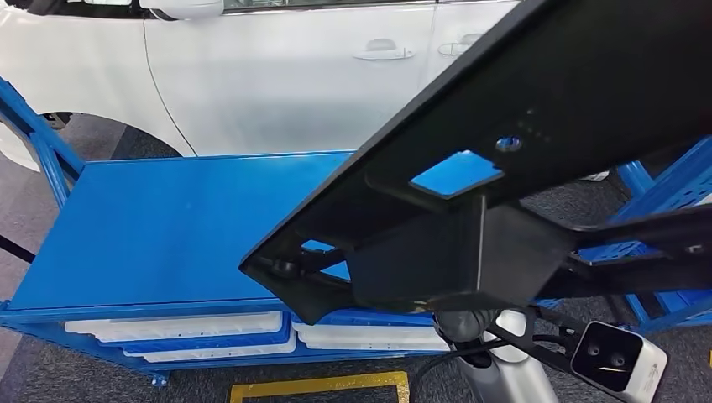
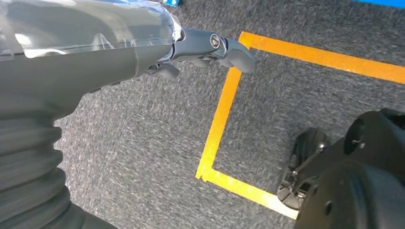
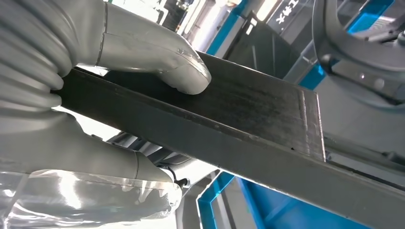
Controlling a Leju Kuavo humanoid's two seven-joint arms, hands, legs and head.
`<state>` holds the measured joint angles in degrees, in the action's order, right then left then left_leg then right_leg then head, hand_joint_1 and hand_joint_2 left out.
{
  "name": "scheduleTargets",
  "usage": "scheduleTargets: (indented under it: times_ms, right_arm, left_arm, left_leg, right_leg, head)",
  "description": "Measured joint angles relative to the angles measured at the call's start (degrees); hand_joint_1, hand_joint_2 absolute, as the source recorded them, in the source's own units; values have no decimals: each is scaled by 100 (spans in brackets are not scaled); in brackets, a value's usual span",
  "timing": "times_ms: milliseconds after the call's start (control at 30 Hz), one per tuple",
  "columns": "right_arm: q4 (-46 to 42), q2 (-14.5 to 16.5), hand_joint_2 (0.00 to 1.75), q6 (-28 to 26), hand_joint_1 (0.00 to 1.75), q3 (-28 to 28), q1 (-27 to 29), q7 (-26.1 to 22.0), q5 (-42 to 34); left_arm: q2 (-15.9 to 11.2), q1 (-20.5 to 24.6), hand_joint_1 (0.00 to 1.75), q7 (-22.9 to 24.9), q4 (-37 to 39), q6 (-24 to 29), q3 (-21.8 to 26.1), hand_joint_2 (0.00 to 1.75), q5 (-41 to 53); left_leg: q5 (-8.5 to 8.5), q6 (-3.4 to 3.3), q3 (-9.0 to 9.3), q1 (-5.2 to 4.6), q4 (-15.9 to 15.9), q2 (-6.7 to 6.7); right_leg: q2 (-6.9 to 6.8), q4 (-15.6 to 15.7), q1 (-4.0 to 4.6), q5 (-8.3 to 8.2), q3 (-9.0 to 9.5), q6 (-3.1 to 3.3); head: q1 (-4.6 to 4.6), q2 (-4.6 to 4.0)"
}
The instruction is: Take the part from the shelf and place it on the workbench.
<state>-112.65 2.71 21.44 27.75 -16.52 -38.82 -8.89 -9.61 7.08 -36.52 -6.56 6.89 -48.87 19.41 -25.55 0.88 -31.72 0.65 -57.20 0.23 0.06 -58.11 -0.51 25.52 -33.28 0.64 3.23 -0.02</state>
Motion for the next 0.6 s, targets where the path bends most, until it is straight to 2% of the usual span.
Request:
scheduleTargets:
  times_ms: [33, 67, 100, 167, 200, 233, 267, 300, 367, 400, 433, 533, 567, 600]
  right_arm:
    - [-14, -8, 175, 21, 175, 13, 0, 6, -18]
    - [-22, -13, 175, 34, 175, 26, -10, 16, -42]
    - [-26, -17, 175, 36, 175, 41, -20, 36, -67]
    - [-26, -28, 175, 13, 175, 79, -49, 121, -121]
    - [-26, -37, 175, -14, 175, 102, -63, 181, -147]
    - [-25, -45, 175, -48, 175, 125, -80, 240, -168]
    - [-24, -53, 175, -81, 175, 149, -98, 289, -181]
    - [-23, -61, 175, -107, 175, 169, -118, 320, -193]
    - [-23, -73, 175, -127, 175, 199, -163, 342, -210]
    - [-23, -81, 175, -136, 175, 213, -186, 348, -224]
    - [-19, -90, 175, -152, 175, 230, -206, 357, -240]
    - [29, -139, 175, -215, 175, 276, -256, 388, -305]
    - [58, -164, 175, -231, 175, 287, -272, 392, -323]
    - [92, -191, 175, -250, 175, 302, -286, 393, -334]
  left_arm:
    - [0, 5, 0, 9, 0, 11, -7, 175, 0]
    - [0, 10, 0, 21, 0, 27, -16, 175, 0]
    - [-1, 15, 0, 37, 0, 48, -25, 175, 0]
    - [-7, 16, 0, 78, 0, 97, -36, 175, 0]
    - [-10, 17, 0, 101, 0, 124, -40, 175, 0]
    - [-13, 18, 0, 124, 0, 148, -44, 175, 0]
    - [-14, 21, 0, 142, 0, 168, -50, 175, 0]
    - [-19, 26, 0, 156, 0, 184, -56, 175, 0]
    - [-34, 42, 0, 168, 0, 199, -67, 175, 0]
    - [-44, 52, 0, 169, 0, 203, -72, 175, 0]
    - [-51, 57, 0, 169, 0, 206, -75, 175, 0]
    - [-63, 53, 0, 171, 0, 209, -82, 175, 1]
    - [-64, 59, 0, 171, 0, 206, -88, 175, 1]
    - [-64, 67, 0, 171, 0, 199, -100, 175, 0]
  left_leg:
    - [-40, 29, -13, 8, -34, 0]
    - [-152, 52, -59, 15, -154, -1]
    - [-332, 73, -152, 21, -390, -2]
    - [-777, 105, -450, 24, -1151, -2]
    - [-920, 114, -573, 25, -1482, -2]
    - [-962, 113, -611, 24, -1641, -2]
    - [-890, 101, -528, 24, -1552, -2]
    - [-734, 78, -324, 21, -1226, -2]
    - [-442, 9, 170, -3, -366, -1]
    - [-359, -23, 316, -21, -84, -2]
    - [-323, -52, 367, -41, 44, -5]
    - [-193, -143, 298, -52, 86, -2]
    - [-130, -183, 264, -41, 106, 8]
    - [-61, -216, 211, -27, 127, 18]
  right_leg:
    - [-4, 18, -4, -24, -2, 39]
    - [-10, 39, -12, -48, -10, 79]
    - [-17, 59, -20, -73, -24, 114]
    - [-22, 59, -4, -115, -84, 151]
    - [-22, 56, 6, -140, -120, 158]
    - [-21, 53, 17, -166, -154, 160]
    - [-20, 49, 27, -192, -185, 158]
    - [-17, 43, 34, -216, -212, 152]
    - [-15, 30, 53, -266, -252, 122]
    - [-17, 26, 59, -294, -267, 94]
    - [-19, 24, 60, -323, -277, 62]
    - [-15, 23, 43, -377, -311, -45]
    - [-10, -56, 38, -275, -354, -74]
    - [-6, -256, 33, -69, -434, -101]
  head:
    - [0, 0]
    - [0, 0]
    - [0, 0]
    - [0, 0]
    - [0, 0]
    - [0, 0]
    - [0, 0]
    - [0, 0]
    - [0, 0]
    - [0, 0]
    - [-1, 0]
    - [-1, 0]
    - [-1, 0]
    - [-1, 0]
